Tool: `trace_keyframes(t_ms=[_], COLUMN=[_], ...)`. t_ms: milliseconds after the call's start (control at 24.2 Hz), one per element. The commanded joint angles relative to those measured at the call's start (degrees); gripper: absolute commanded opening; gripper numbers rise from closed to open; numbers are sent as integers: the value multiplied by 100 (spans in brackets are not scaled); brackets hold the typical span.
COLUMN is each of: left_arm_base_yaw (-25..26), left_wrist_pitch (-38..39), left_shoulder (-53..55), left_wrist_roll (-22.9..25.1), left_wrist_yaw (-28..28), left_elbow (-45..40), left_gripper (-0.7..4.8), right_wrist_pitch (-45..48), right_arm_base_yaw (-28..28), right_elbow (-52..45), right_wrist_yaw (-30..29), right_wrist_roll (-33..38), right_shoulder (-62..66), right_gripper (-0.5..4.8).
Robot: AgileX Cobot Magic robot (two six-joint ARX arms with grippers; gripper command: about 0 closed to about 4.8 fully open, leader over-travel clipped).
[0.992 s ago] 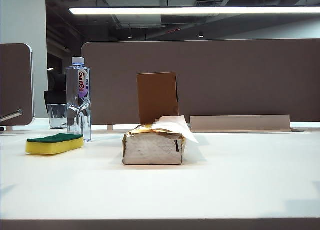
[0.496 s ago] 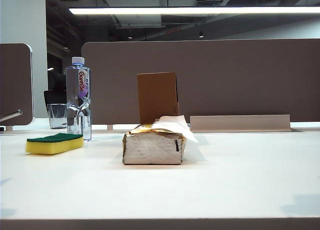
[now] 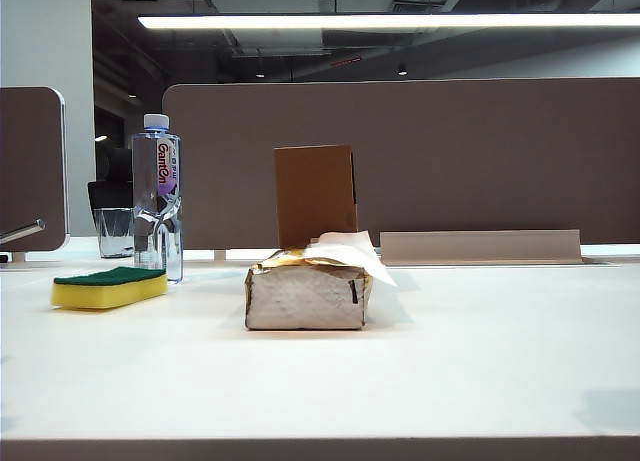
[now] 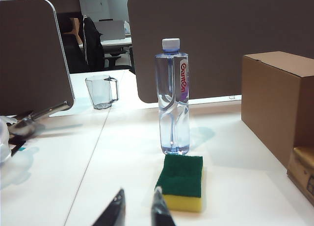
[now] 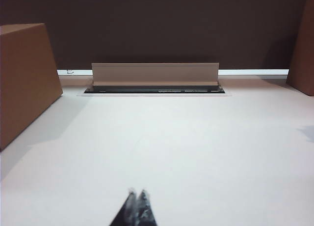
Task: Move the sponge from right to left to wipe the table, avoiding obstacles on the table, and finally reaching the bottle of mineral water.
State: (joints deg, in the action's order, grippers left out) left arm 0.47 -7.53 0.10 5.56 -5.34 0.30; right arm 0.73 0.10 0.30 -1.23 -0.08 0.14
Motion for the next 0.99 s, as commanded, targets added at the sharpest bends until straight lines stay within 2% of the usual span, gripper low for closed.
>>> trace_keyframes(t_ms=[41, 992], left_arm_base_yaw=[-2, -2], left_wrist_pitch=[28, 22], left_shoulder=[4, 4], left_wrist_roll=[-168, -195], left_wrist_yaw=[20, 17], left_elbow=[17, 17], left_gripper=[75, 75], right_wrist_pitch=[68, 81], right_arm_base_yaw=[0, -2], right_elbow=[-22, -20], right_wrist_yaw=[24, 17], right_wrist_roll=[-15, -17], right_shoulder=[0, 0], right_gripper=[-6, -6])
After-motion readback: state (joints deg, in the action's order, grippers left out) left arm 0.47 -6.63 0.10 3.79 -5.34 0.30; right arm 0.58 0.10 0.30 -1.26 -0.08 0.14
